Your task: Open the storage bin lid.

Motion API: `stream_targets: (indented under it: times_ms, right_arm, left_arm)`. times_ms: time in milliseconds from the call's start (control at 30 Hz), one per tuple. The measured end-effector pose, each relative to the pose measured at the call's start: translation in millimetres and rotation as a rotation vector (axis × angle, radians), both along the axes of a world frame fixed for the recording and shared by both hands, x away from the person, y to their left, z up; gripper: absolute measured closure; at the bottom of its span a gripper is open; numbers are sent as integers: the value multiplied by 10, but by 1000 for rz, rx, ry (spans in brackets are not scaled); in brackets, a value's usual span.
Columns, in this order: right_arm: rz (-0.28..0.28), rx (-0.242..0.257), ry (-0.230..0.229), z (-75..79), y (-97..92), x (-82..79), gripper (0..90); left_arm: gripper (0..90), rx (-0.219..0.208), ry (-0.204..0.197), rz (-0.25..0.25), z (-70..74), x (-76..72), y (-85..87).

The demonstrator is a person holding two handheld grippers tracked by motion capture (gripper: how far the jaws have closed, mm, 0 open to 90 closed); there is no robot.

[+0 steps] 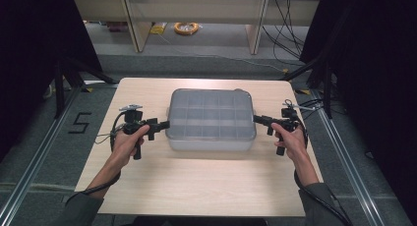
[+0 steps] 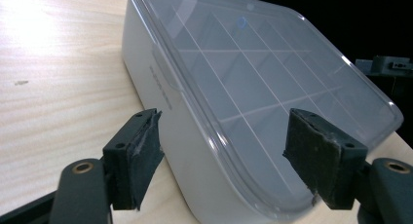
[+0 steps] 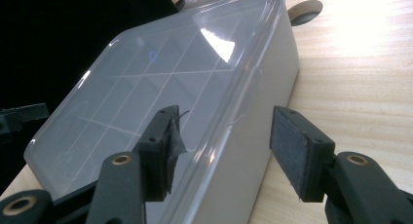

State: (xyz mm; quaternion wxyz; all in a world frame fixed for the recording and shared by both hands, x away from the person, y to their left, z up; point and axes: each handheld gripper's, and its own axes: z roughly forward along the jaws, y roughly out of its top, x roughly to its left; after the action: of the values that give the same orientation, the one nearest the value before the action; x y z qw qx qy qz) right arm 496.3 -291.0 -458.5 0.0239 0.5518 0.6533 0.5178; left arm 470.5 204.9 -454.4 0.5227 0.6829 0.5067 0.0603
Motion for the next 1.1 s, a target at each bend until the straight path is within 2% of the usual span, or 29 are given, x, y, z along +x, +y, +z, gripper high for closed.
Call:
stream_targets:
  times_ms: [33, 67, 100, 133, 167, 200, 233, 267, 300, 333, 400, 433, 500, 533, 567, 633, 667, 700, 767, 800, 867, 900, 1000, 1100]
  right_arm:
    - [10, -13, -21, -21, -10, 31, 461]
    - [8, -14, -23, -27, -6, 51, 463]
    - [9, -6, -8, -25, 4, 62, 465]
    - [-7, 33, 52, 3, 42, 47, 465]
    - [-4, 24, 45, -1, 45, 64, 466]
    - [-9, 36, 60, 0, 58, 74, 466]
    - [9, 8, 0, -37, 37, 121, 466]
    - [-23, 65, 114, 19, 92, 84, 466]
    - [-23, 65, 114, 19, 92, 84, 466]
    - [-15, 64, 88, -14, 90, 126, 466]
    - [-19, 76, 91, -36, 94, 156, 466]
    - [-24, 90, 108, -31, 104, 158, 466]
    - [-12, 84, 74, -56, 102, 189, 467]
    - [-8, 83, 76, -51, 102, 191, 467]
    - [-2, 70, 54, -71, 96, 212, 467]
    - [6, 74, 60, -75, 100, 222, 467]
    - [-7, 108, 114, -46, 124, 200, 468]
    - [-13, 118, 139, -35, 131, 195, 468]
    - [-7, 103, 100, -58, 123, 223, 470]
    - [-9, 120, 118, -48, 134, 217, 470]
    - [-8, 107, 102, -51, 137, 226, 470]
    - [-15, 132, 147, -29, 158, 212, 469]
    - [-23, 119, 129, -24, 171, 224, 469]
    - [-27, 121, 145, -3, 178, 217, 469]
  left_arm:
    - [284, 0, 5, 5, 11, 40, -8]
    - [283, 8, 4, 5, 18, 55, -18]
    - [281, 6, 1, 3, 23, 72, -36]
    - [279, 8, 4, -2, 31, 89, -47]
    - [278, 4, 5, 3, 35, 106, -62]
    - [277, 4, 11, 0, 41, 128, -70]
    - [275, 4, 11, 3, 43, 151, -81]
    - [275, 2, 19, 5, 44, 175, -89]
    - [274, 2, 19, 5, 44, 175, -89]
    - [272, -4, 31, 0, 36, 232, -102]
    - [272, 6, 38, 10, 31, 286, -105]
    - [273, 13, 36, 17, 30, 312, -103]
    - [273, 0, 52, 22, 26, 355, -100]
    - [274, 3, 55, 25, 25, 365, -102]
    - [276, 8, 55, 30, 24, 382, -109]
    - [278, -5, 64, 34, 14, 408, -118]
    - [278, -10, 71, 35, 9, 420, -123]
    - [278, -7, 75, 31, 4, 432, -131]
    - [281, -4, 79, 30, -4, 452, -150]
    - [282, -4, 81, 31, -7, 464, -161]
    - [285, 3, 86, 30, -18, 489, -181]
    - [286, 5, 91, 28, -25, 501, -194]
    - [294, 11, 100, 21, -49, 528, -228]
    - [300, 12, 108, 27, -74, 547, -253]
